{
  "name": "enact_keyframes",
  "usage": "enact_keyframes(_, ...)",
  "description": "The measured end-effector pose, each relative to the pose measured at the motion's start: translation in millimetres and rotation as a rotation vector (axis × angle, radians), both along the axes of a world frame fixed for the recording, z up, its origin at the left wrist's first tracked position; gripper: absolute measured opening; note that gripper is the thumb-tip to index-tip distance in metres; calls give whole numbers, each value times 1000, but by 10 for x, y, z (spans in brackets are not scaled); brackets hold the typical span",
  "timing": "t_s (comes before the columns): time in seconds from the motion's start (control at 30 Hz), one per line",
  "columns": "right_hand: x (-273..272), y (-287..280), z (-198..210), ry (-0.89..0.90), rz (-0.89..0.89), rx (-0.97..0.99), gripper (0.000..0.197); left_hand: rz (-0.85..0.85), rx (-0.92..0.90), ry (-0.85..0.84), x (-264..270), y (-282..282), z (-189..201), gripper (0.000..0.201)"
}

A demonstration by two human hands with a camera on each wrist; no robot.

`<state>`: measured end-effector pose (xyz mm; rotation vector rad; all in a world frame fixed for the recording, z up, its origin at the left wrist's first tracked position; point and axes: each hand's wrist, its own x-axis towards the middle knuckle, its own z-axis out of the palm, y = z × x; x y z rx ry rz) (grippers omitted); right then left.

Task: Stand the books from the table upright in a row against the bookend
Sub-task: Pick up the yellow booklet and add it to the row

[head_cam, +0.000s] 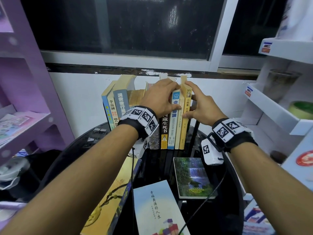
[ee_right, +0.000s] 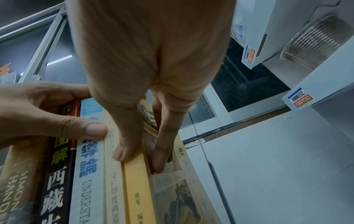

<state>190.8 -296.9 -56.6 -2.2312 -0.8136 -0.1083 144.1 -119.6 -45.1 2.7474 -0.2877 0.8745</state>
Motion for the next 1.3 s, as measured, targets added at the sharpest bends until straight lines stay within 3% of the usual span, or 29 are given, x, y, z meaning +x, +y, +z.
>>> enact_keyframes(0.6, -169, -17, -67, 8, -40, 23, 105, -56, -92, 52, -256, -53, 7, 61)
enact_keyframes(0.83, -438, -105, -14, 29, -28, 46, 93, -47, -130, 54, -505, -14, -37, 62)
enact_keyframes(1.0, -673, -168, 27, 46, -65, 12, 95, -68, -151, 64, -758, 24, -98, 60)
enact_keyframes(1.3, -1049, -181, -91, 94, -68, -125, 87, -13, -127, 279, -1252, 29, -429, 59)
